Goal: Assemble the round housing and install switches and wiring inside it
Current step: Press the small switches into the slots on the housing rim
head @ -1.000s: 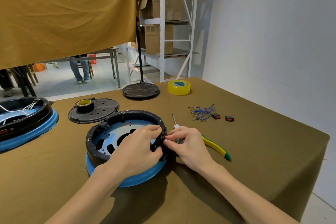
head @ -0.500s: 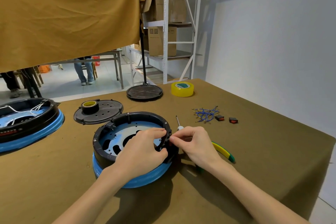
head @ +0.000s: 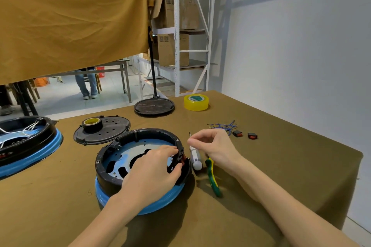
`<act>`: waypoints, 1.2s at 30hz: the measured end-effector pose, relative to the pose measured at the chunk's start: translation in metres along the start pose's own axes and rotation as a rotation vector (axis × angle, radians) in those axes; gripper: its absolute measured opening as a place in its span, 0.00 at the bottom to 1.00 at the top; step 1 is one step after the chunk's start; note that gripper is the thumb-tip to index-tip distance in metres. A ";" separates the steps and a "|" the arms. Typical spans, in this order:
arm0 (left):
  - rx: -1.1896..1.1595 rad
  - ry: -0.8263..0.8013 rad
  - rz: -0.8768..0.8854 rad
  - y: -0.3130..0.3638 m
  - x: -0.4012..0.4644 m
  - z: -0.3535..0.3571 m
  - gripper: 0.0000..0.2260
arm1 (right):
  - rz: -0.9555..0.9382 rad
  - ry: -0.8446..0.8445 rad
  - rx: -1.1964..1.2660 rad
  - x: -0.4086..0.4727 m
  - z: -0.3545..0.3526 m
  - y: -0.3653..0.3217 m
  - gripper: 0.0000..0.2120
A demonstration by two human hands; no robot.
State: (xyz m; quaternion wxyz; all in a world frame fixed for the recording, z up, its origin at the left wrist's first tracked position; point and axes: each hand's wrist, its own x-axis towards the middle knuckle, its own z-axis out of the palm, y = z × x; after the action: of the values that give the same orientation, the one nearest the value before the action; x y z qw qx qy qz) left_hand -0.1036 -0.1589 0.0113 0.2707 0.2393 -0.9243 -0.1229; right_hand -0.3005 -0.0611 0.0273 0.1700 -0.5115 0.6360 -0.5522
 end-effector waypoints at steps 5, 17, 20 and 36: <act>0.080 0.033 0.029 0.005 0.004 0.000 0.21 | 0.068 0.374 -0.597 0.026 -0.046 0.041 0.06; 0.065 0.003 0.034 0.001 0.007 0.000 0.22 | 0.392 0.266 -1.197 0.050 -0.085 0.095 0.13; 0.068 0.005 0.036 0.000 0.007 0.001 0.22 | 0.381 0.300 -1.107 0.048 -0.084 0.094 0.12; 0.034 -0.134 0.085 -0.006 0.007 -0.033 0.18 | -0.154 0.259 -0.077 -0.025 0.006 -0.001 0.18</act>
State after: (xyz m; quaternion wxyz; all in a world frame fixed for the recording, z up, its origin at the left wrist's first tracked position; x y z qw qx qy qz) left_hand -0.0884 -0.1712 0.0394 0.2091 0.1959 -0.9516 -0.1113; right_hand -0.2848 -0.0430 0.0176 0.0241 -0.4894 0.6323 -0.6002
